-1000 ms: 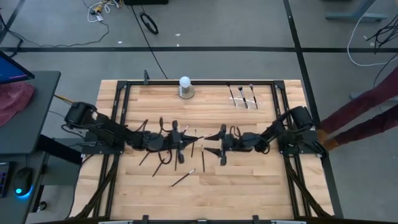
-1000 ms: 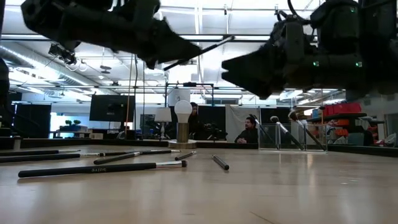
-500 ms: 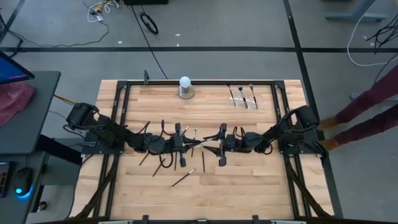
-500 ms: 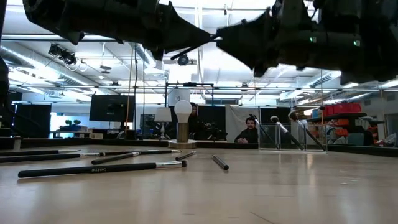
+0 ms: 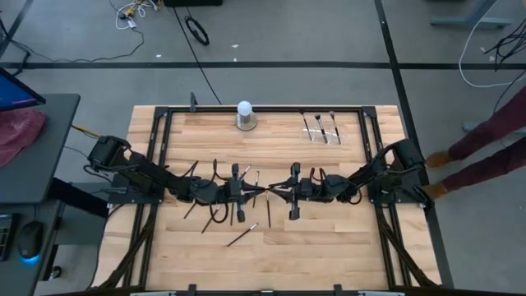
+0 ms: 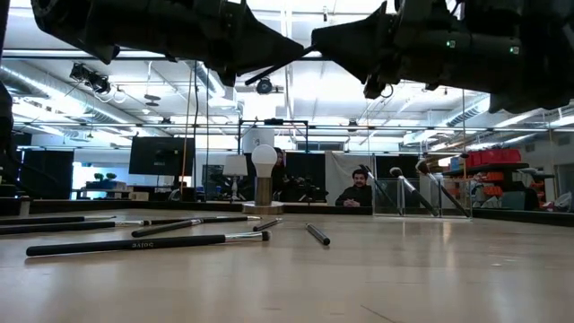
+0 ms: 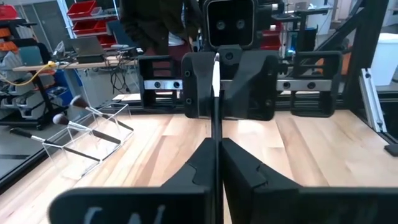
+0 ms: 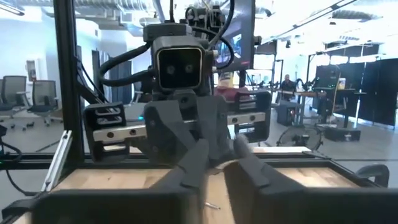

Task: Put items in baskets/containers
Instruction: Put the silver eyeshadow brush into the transparent organizer

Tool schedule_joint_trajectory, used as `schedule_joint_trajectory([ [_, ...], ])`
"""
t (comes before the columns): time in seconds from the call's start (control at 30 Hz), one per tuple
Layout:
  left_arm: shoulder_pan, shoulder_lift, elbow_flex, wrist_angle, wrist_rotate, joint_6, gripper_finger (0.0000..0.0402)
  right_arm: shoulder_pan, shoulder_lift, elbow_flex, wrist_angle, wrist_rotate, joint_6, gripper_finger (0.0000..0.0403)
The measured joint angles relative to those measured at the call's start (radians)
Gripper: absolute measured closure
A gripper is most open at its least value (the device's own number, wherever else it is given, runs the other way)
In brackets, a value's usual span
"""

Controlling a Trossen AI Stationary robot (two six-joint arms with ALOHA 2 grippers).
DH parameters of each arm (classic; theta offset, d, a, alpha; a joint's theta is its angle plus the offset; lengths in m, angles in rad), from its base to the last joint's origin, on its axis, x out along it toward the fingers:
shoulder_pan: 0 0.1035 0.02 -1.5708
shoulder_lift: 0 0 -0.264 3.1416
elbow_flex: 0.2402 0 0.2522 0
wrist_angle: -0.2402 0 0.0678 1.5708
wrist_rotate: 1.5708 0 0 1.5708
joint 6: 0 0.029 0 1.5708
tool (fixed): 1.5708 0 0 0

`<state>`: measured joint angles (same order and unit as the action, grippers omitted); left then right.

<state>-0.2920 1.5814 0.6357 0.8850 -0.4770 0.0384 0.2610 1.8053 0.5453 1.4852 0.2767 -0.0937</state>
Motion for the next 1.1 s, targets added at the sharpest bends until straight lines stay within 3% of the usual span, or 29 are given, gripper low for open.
schedule_joint_trajectory([
  [0.07,0.000,0.000,0.000,-0.002,-0.001,0.000,0.0367,0.001,0.000,0.000,-0.002,0.000,-0.001,0.0385],
  [0.17,0.003,0.000,0.000,-0.003,-0.010,-0.001,0.0347,0.003,-0.022,0.000,-0.039,0.035,-0.008,0.0388],
  [0.27,0.007,0.000,0.000,-0.031,-0.021,-0.005,0.0320,0.004,-0.129,0.000,-0.237,0.132,0.003,0.0386],
  [0.47,0.026,0.000,0.000,-0.133,-0.020,-0.082,0.0264,-0.007,-0.519,0.045,-0.985,0.328,0.128,0.0393],
  [0.6,0.035,0.002,0.000,-0.161,-0.021,-0.121,0.0243,-0.072,-0.715,0.185,-1.596,0.360,0.332,0.0393],
  [0.7,0.037,0.004,0.000,-0.160,-0.019,-0.127,0.0237,-0.167,-0.766,0.310,-1.962,0.360,0.429,0.0392],
  [0.8,0.043,0.004,0.000,-0.159,-0.019,-0.127,0.0237,-0.299,-0.766,0.423,-2.204,0.322,0.455,0.0392],
  [1.1,0.049,0.004,0.000,-0.159,-0.019,-0.132,0.0241,-0.771,-0.674,0.482,-2.357,0.033,0.268,0.0391],
])
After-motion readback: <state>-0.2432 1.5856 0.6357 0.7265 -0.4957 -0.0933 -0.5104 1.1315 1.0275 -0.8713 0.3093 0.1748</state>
